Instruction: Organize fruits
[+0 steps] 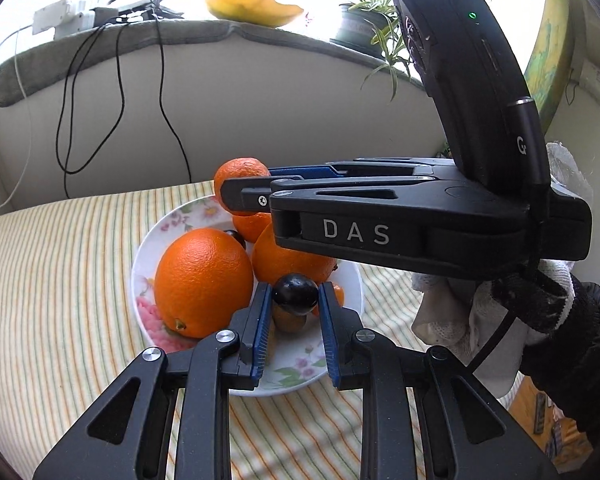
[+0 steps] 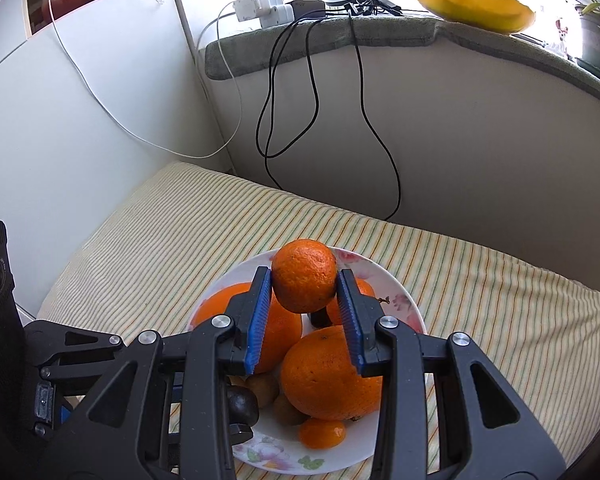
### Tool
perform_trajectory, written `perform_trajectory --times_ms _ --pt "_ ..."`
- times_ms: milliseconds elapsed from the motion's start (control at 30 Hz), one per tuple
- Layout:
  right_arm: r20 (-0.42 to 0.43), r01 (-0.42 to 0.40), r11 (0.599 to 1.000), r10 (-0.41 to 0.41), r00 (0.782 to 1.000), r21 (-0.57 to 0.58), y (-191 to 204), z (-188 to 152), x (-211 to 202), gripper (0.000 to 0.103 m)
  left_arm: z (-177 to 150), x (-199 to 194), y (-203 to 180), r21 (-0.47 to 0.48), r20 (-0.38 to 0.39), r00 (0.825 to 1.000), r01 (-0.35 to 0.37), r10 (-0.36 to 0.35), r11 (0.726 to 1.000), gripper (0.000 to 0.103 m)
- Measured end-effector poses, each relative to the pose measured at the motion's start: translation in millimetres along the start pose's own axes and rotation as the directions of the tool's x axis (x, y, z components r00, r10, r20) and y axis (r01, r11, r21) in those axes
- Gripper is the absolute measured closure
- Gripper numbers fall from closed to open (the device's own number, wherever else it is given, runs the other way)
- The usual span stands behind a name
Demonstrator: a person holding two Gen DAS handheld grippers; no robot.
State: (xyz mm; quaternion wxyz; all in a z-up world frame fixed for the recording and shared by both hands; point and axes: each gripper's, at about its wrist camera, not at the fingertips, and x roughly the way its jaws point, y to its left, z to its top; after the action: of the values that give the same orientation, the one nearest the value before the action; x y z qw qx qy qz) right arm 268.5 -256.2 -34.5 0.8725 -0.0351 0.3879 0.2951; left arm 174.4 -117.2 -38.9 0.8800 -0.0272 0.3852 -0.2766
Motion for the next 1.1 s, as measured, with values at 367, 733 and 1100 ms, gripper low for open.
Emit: perform_trajectory --times_ms 367,733,1100 --pt "0.005 0.0 1.0 0.0 1.0 0.008 -2.2 1.6 -3.0 0.067 -3.3 -1.1 -3.6 0.006 -0.001 1.0 -0.007 0.007 1.0 0.065" --pt "0.058 0.022 1.0 -0.021 0.998 -0.006 1.9 6.7 -23.1 0.041 -8.4 -14.1 -1.9 0.002 0.015 1.0 -0.019 0.019 1.0 0.065" --pt "0.093 0.047 0.999 -0.047 0.995 0.004 4.0 4.2 -44.7 0.024 -12.2 -31.0 -7.6 0.01 0.033 0.999 -0.028 0.028 1.0 0.061"
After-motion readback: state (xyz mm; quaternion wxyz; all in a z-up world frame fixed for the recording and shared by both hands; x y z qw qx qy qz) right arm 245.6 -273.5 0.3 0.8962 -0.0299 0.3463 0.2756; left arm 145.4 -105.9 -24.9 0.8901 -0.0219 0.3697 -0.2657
